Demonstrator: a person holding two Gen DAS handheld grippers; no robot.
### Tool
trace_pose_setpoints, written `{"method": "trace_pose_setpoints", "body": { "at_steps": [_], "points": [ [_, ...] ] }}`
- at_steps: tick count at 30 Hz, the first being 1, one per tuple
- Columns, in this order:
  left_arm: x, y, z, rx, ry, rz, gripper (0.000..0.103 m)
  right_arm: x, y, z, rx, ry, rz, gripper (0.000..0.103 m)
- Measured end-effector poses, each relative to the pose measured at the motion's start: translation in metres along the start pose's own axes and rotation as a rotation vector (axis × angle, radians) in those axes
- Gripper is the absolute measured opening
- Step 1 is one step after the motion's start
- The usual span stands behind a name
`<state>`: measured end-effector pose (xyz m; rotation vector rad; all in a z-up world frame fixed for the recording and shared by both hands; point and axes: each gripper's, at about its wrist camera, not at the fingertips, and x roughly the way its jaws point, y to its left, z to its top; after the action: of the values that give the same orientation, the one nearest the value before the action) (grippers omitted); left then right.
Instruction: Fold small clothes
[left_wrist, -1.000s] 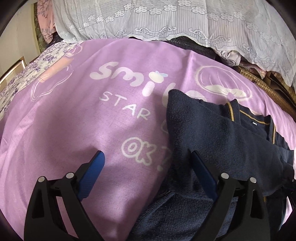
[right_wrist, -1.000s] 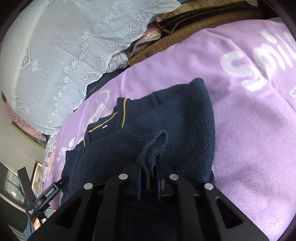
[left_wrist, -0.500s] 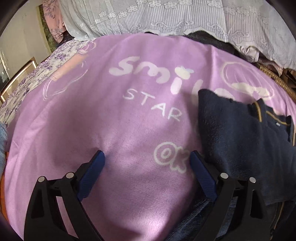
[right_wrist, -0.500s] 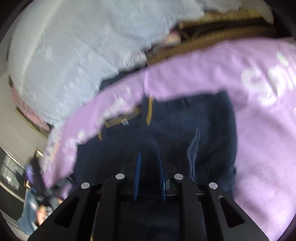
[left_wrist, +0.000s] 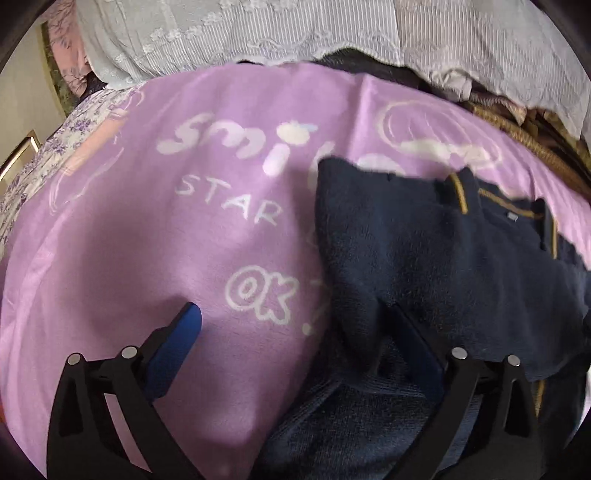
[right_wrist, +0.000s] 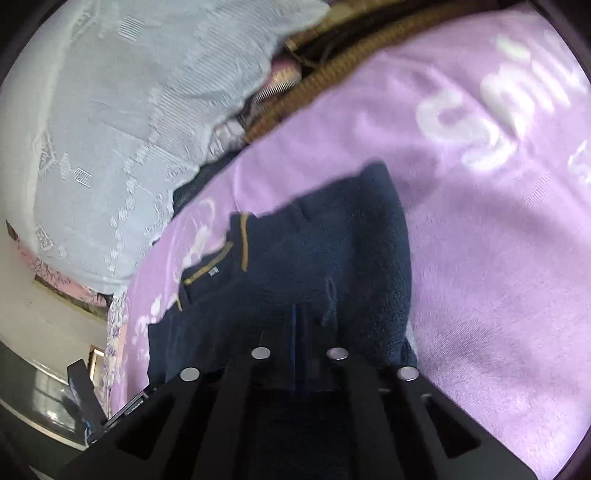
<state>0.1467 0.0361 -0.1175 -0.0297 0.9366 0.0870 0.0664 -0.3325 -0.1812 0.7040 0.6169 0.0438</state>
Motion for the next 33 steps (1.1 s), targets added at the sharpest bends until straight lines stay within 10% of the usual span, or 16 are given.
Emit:
{"method": "trace_pose_setpoints", "body": {
  "at_steps": [2, 5, 10, 20, 26, 33],
  "points": [
    [-0.018, 0.001, 0.002, -0.012, -0.048, -0.033, 0.098, -0.012, 0.018, -0.002, -0.076, -0.044, 0.006, 0.013],
    [-0.036, -0.011, 0.001, 0.023, -0.087, -0.099, 0.098, -0.016, 0.041, -0.011, -0.149, -0.041, 0.047, 0.053],
    [-0.007, -0.05, -0.02, 0.18, -0.04, -0.014, 0.099, 0.013, 0.058, -0.03, -0.28, 0.046, -0.054, 0.052],
    [-0.047, -0.05, -0.007, 0.135, -0.2, -0.05, 0.099, 0.014, 0.07, -0.026, -0.339, -0.009, -0.107, 0.048],
    [-0.004, -0.059, -0.012, 0.173, -0.071, -0.024, 0.099, 0.03, 0.062, -0.029, -0.356, 0.036, -0.143, 0.05],
    [-0.019, -0.05, -0.015, 0.144, -0.127, -0.03, 0.099, 0.017, 0.068, -0.035, -0.353, -0.005, -0.133, 0.05]
  ]
}}
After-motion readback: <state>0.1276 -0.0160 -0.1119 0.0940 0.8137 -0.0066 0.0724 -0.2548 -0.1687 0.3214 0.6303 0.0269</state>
